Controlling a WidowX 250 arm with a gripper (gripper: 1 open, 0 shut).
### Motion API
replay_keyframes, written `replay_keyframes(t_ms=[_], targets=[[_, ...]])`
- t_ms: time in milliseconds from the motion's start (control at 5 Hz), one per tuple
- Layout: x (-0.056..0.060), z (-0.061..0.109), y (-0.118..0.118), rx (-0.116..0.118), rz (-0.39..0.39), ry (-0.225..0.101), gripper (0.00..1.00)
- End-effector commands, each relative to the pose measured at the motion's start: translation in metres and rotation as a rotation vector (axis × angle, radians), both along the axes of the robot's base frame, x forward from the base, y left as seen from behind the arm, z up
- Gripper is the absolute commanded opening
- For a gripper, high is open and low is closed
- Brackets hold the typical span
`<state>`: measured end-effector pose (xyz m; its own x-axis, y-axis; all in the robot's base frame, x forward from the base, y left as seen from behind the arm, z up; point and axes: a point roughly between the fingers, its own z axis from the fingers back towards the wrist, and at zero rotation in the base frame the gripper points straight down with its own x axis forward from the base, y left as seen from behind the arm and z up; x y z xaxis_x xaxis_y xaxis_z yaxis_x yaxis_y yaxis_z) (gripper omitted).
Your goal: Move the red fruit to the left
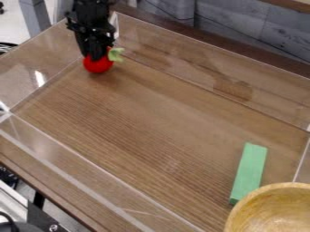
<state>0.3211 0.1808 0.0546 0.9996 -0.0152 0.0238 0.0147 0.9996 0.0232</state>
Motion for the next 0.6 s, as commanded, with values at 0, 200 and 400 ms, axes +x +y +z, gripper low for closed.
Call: replay_keyframes(t_ms=[0, 200, 400], targets=[[0.018, 0.007, 0.015, 0.008, 0.039, -0.061, 1.0], [0.025, -0.008, 0.019, -0.008, 0.068, -0.058, 1.0], [0.022, -0.013, 0.019, -0.023, 0.121, -0.058, 1.0]])
